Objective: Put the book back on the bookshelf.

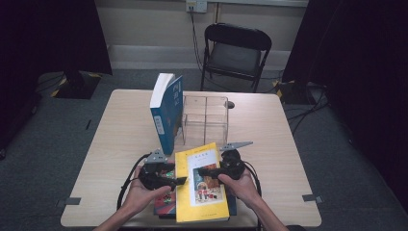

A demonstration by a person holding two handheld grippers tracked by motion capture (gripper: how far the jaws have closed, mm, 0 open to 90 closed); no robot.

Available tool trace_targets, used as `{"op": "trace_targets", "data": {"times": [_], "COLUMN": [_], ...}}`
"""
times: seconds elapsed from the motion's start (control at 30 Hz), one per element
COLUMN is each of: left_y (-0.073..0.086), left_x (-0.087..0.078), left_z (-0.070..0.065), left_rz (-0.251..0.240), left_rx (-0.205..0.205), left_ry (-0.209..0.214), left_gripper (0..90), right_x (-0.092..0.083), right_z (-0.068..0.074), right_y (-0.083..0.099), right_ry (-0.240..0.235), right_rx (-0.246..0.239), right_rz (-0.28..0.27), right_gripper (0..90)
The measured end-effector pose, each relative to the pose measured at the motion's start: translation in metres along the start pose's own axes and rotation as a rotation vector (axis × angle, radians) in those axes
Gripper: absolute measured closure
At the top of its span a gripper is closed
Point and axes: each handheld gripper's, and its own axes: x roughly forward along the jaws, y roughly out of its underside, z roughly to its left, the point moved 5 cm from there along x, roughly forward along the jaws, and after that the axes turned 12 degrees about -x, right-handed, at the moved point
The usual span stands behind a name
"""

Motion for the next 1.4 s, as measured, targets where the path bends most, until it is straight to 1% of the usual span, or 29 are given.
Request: {"op": "trace_targets", "data": {"times": [0.07, 0.1, 0.17, 0.2, 0.3, 0.33, 0.37, 0.5, 0.57, 0.6, 0.67, 0.73, 0.77, 0.8, 0.83, 0.87, 0.9, 0.97, 1.03, 1.07, 1.1, 1.13, 1.17, 1.23, 1.3, 1.33, 1.37, 1.4], "left_y": [0.0, 0.0, 0.0, 0.0, 0.0, 0.0, 0.0, 0.0, 0.001, 0.001, 0.001, 0.001, 0.001, 0.001, 0.0, -0.001, -0.001, -0.002, -0.003, -0.003, -0.004, -0.005, -0.006, -0.007, -0.008, -0.009, -0.01, -0.011], "left_x": [0.0, 0.0, 0.001, 0.002, 0.003, 0.003, 0.003, 0.003, 0.003, 0.002, 0.002, 0.003, 0.003, 0.003, 0.004, 0.004, 0.005, 0.005, 0.006, 0.007, 0.007, 0.008, 0.008, 0.008, 0.006, 0.004, 0.002, 0.001], "left_z": [0.0, 0.0, -0.001, -0.002, -0.003, -0.004, -0.004, -0.005, -0.006, -0.007, -0.007, -0.008, -0.008, -0.008, -0.008, -0.009, -0.009, -0.007, -0.007, -0.008, -0.008, -0.009, -0.009, -0.01, -0.009, -0.009, -0.01, -0.011], "left_rz": [0.002, 0.003, -0.002, -0.004, -0.004, -0.004, -0.005, 0.006, 0.011, 0.016, 0.02, 0.018, 0.018, 0.019, 0.017, 0.018, 0.018, 0.016, 0.02, 0.019, 0.025, 0.029, 0.03, 0.029, 0.03, 0.019, 0.012, 0.011], "left_rx": [0.006, -0.002, -0.005, -0.002, -0.002, 0.0, -0.003, -0.003, 0.001, -0.002, -0.007, -0.012, -0.013, -0.022, -0.041, -0.051, -0.053, -0.057, -0.096, -0.116, -0.124, -0.137, -0.148, -0.152, -0.158, -0.146, -0.125, -0.12], "left_ry": [0.002, 0.004, 0.007, 0.005, 0.003, 0.003, 0.008, 0.023, 0.041, 0.053, 0.063, 0.073, 0.073, 0.074, 0.069, 0.069, 0.068, 0.082, 0.143, 0.164, 0.174, 0.173, 0.17, 0.174, 0.176, 0.173, 0.168, 0.167], "left_gripper": [26.1, 26.1, 25.5, 25.4, 25.0, 25.0, 24.8, 25.0, 25.4, 25.6, 24.7, 23.9, 23.9, 23.5, 23.2, 22.8, 22.2, 21.3, 22.2, 22.0, 21.1, 20.4, 20.7, 21.4, 24.1, 25.7, 27.3, 28.3], "right_x": [-0.002, -0.004, -0.007, -0.008, -0.012, -0.014, -0.016, -0.019, -0.021, -0.021, -0.024, -0.026, -0.026, -0.026, -0.027, -0.028, -0.029, -0.03, -0.032, -0.032, -0.032, -0.032, -0.032, -0.032, -0.032, -0.033, -0.033, -0.033], "right_z": [-0.001, -0.001, -0.002, -0.002, 0.0, 0.0, 0.001, 0.005, 0.008, 0.009, 0.012, 0.013, 0.014, 0.014, 0.015, 0.016, 0.017, 0.018, 0.021, 0.023, 0.026, 0.029, 0.031, 0.031, 0.031, 0.031, 0.031, 0.031], "right_y": [0.001, 0.002, 0.006, 0.007, 0.008, 0.008, 0.007, 0.005, 0.006, 0.006, 0.006, 0.007, 0.007, 0.006, 0.006, 0.006, 0.005, 0.004, 0.002, 0.001, -0.001, -0.002, -0.003, -0.003, -0.003, -0.003, -0.003, -0.004], "right_ry": [-0.015, -0.023, -0.042, -0.045, -0.05, -0.05, -0.055, -0.046, -0.047, -0.048, -0.05, -0.045, -0.046, -0.048, -0.047, -0.044, -0.046, -0.042, -0.042, -0.055, -0.068, -0.071, -0.063, -0.056, -0.053, -0.051, -0.042, -0.044], "right_rx": [0.018, 0.023, 0.034, 0.039, 0.037, 0.038, 0.033, 0.012, -0.001, -0.004, -0.018, -0.016, -0.001, 0.009, 0.01, 0.003, 0.003, -0.004, -0.019, -0.02, -0.029, -0.039, -0.049, -0.051, -0.048, -0.053, -0.064, -0.061], "right_rz": [-0.005, -0.01, -0.01, -0.007, -0.004, -0.012, -0.021, -0.025, -0.029, -0.034, -0.047, -0.053, -0.059, -0.063, -0.065, -0.068, -0.071, -0.073, -0.078, -0.083, -0.083, -0.081, -0.077, -0.069, -0.069, -0.064, -0.054, -0.045], "right_gripper": [59.3, 60.5, 61.4, 61.6, 66.1, 69.3, 70.0, 71.4, 71.8, 72.0, 72.4, 72.6, 73.1, 73.3, 73.3, 73.4, 73.4, 73.5, 74.1, 74.8, 75.4, 75.7, 75.9, 76.1, 76.4, 76.8, 77.3, 77.7]}}
